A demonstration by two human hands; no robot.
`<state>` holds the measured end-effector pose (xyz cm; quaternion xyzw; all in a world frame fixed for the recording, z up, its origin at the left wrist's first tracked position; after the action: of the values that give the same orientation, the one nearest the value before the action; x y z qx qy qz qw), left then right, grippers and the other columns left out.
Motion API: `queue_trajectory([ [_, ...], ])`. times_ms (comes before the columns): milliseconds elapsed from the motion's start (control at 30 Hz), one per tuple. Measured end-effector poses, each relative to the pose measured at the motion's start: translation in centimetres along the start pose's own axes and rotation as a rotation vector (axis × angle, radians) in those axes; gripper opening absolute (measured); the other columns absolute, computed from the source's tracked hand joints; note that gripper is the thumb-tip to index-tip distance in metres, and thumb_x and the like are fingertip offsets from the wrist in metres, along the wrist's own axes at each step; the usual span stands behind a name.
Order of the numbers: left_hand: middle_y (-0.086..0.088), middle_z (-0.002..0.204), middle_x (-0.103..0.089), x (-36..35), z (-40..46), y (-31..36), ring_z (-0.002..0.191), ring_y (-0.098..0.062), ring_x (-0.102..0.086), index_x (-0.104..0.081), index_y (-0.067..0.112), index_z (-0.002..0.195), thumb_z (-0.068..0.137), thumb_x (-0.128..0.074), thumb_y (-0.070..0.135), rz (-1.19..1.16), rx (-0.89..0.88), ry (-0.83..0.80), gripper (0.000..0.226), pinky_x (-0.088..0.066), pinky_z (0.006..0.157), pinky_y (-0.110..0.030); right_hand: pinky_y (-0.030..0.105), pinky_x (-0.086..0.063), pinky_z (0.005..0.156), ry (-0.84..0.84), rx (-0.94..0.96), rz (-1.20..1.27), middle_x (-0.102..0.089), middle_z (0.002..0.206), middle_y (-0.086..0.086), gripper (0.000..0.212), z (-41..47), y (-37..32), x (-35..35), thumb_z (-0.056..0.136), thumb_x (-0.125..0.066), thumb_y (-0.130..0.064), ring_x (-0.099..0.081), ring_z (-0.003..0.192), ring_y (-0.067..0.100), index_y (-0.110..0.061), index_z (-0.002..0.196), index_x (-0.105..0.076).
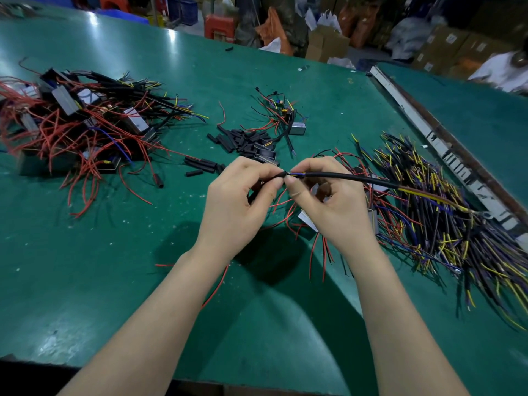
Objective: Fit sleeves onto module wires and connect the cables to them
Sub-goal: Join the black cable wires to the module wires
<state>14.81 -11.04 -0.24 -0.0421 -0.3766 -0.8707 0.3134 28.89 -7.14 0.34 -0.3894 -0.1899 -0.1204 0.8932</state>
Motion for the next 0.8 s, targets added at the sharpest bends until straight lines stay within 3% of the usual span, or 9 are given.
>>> queue_trajectory([
  [167, 0.000, 0.088, -0.060, -0.01, -0.08, 0.19, 0.081, -0.004, -0.052, -0.071, 0.004, 0.094, 0.086, -0.065, 0.006, 0.018, -0.018, -0.001, 0.010, -0.040, 0.077, -0.011, 0.013, -0.036, 0.070, -0.011, 0.042, -0.088, -0.056, 0.084, -0.011, 0.003, 0.07, -0.24, 0.01, 0.087, -0.068, -0.010, -0.052, 0.077, -0.002, -0.008, 0.090, -0.067],
  [500, -0.005, 0.084, -0.064, 0.14, -0.28, 0.38, 0.076, -0.018, -0.058, -0.074, 0.005, 0.091, 0.085, -0.065, 0.009, 0.039, -0.042, 0.031, 0.011, -0.048, 0.072, -0.030, 0.013, -0.038, 0.074, 0.009, 0.106, -0.156, -0.060, 0.085, -0.004, 0.009, -0.10, -0.87, -0.10, 0.088, -0.066, -0.013, -0.052, 0.080, 0.002, -0.005, 0.088, -0.070],
  [800, -0.003, 0.084, -0.063, 0.16, -0.43, 0.11, 0.076, -0.015, -0.057, -0.074, 0.006, 0.092, 0.086, -0.065, 0.010, 0.040, -0.028, 0.053, 0.011, -0.047, 0.070, -0.029, 0.015, -0.042, 0.073, -0.007, 0.095, -0.151, -0.062, 0.087, -0.003, 0.008, -0.16, -0.86, -0.19, 0.088, -0.065, -0.010, -0.056, 0.080, 0.007, -0.006, 0.092, -0.071],
])
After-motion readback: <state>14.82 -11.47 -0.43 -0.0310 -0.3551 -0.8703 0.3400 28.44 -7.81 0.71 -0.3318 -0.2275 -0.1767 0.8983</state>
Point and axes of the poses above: each hand's wrist, its own z-axis towards the middle knuckle, its own x-axis out of the back of the hand, y = z × x, the point moved 9 cm from there along z, towards the middle knuckle
